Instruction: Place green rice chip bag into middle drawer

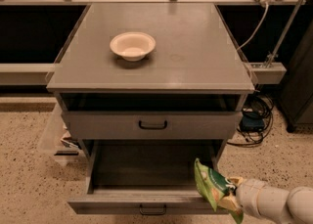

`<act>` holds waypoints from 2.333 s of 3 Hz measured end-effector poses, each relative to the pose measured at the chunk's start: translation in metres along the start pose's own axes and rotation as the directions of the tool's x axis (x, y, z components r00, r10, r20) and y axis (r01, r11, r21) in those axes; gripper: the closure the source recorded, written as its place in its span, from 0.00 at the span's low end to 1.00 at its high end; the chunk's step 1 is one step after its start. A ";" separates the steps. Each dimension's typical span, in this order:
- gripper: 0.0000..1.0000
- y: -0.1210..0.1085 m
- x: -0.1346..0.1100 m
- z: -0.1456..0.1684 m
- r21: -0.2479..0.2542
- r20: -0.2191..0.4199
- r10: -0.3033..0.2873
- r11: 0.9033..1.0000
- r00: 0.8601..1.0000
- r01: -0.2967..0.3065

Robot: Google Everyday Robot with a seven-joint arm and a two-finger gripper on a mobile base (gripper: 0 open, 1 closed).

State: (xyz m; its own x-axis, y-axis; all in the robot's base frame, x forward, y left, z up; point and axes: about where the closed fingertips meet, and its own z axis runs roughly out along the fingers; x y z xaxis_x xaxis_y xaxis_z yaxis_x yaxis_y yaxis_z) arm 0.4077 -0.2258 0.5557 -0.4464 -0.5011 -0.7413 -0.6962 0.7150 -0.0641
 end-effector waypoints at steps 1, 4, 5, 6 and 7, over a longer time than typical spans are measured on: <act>1.00 0.005 -0.001 0.011 -0.024 0.002 0.000 1.000 1.000 0.001; 1.00 -0.051 -0.039 0.051 0.026 0.109 -0.050 0.999 0.993 0.047; 1.00 -0.065 -0.040 0.074 0.024 0.164 -0.014 1.000 0.986 0.011; 1.00 -0.060 -0.025 0.104 -0.004 0.217 0.073 0.997 0.973 -0.074; 1.00 -0.036 -0.006 0.146 -0.081 0.216 0.157 0.986 0.964 -0.143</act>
Offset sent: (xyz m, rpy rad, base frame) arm 0.0293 -0.0028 -0.0005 0.0122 -0.0592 -0.0235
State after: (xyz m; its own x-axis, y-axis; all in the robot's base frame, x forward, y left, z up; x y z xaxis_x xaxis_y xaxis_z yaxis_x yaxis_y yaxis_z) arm 0.5173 -0.1772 0.4649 -0.4185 -0.2654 -0.8685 -0.6685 0.7374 0.0968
